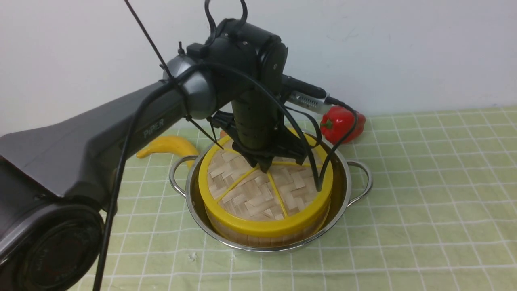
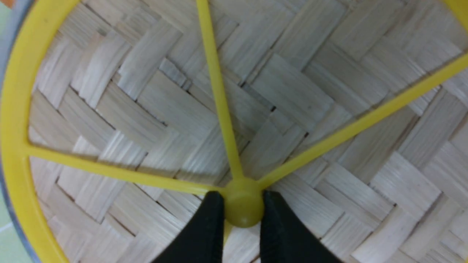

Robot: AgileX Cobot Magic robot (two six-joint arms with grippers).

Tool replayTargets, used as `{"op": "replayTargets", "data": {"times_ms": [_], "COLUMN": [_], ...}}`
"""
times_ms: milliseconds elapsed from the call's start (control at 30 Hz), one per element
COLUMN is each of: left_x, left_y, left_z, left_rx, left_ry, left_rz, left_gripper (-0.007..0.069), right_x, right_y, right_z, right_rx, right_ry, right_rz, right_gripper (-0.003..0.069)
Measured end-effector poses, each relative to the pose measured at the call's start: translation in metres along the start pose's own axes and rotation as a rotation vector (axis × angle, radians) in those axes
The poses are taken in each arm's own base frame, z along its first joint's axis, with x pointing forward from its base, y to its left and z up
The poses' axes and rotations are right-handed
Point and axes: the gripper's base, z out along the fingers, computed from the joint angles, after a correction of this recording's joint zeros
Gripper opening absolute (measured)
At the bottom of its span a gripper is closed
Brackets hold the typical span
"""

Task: Place the steamer in the pot on the green tablecloth, and put the lid on the steamer.
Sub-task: 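Place the yellow bamboo steamer lid onto the steamer in the pot with the left gripper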

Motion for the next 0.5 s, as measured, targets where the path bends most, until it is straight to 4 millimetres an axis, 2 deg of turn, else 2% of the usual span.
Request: {"op": "replayTargets", "data": {"times_ms": [300, 500], "left_x": [-0.0006, -0.0061], "left_y": [0.0002, 0.0003], "left_z": [-0.0007, -0.0083], "left_rx": [-0.001, 0.007], "left_ry": [-0.003, -0.021], "left_rz": [0.0, -0.007], "left_gripper": [0.0117, 0.0117], "right_x": [0.0, 0.0], "right_y": [0.0, 0.0], "right_z": [0.0, 0.0], "right_rx": [0.0, 0.0], "right_ry": [0.0, 0.0], "right_rz": [0.0, 0.0], "right_gripper": [0.0421, 0.0421]}}
